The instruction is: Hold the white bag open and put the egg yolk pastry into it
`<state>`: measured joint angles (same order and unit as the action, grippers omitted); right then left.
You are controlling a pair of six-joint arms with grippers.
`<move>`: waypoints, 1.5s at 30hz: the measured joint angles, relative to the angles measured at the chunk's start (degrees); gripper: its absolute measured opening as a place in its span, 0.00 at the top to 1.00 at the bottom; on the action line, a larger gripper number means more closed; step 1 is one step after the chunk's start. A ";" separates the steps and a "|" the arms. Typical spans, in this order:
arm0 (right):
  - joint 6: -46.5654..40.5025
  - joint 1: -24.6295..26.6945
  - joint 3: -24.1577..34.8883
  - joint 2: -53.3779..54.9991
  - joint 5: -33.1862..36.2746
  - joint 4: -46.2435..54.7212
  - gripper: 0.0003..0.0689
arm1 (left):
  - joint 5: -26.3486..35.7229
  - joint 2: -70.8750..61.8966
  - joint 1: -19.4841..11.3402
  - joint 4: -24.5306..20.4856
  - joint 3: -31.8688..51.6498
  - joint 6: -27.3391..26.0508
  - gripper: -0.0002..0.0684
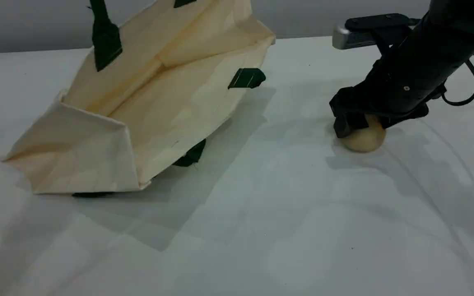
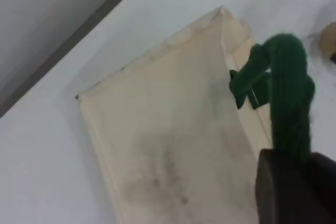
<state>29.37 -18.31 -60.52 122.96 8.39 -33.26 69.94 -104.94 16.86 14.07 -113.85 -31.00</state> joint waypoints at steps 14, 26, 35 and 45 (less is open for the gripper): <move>0.85 0.14 0.17 -2.64 4.63 3.50 0.61 | 0.00 0.00 0.00 0.00 0.00 0.00 0.86; 0.85 0.06 0.15 -18.55 8.69 3.73 0.65 | 0.13 0.00 6.08 -0.86 -4.80 -3.00 0.86; 0.85 -1.92 0.15 -29.48 14.75 2.98 0.66 | 0.06 0.02 8.00 -2.30 -6.32 -2.81 0.86; 0.91 -13.76 0.20 -31.02 16.11 2.84 0.66 | 0.06 0.02 8.00 -2.31 -6.26 -2.81 0.86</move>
<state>30.28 -32.07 -60.32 91.95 24.50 -30.42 70.00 -104.92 24.86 11.76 -120.12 -33.82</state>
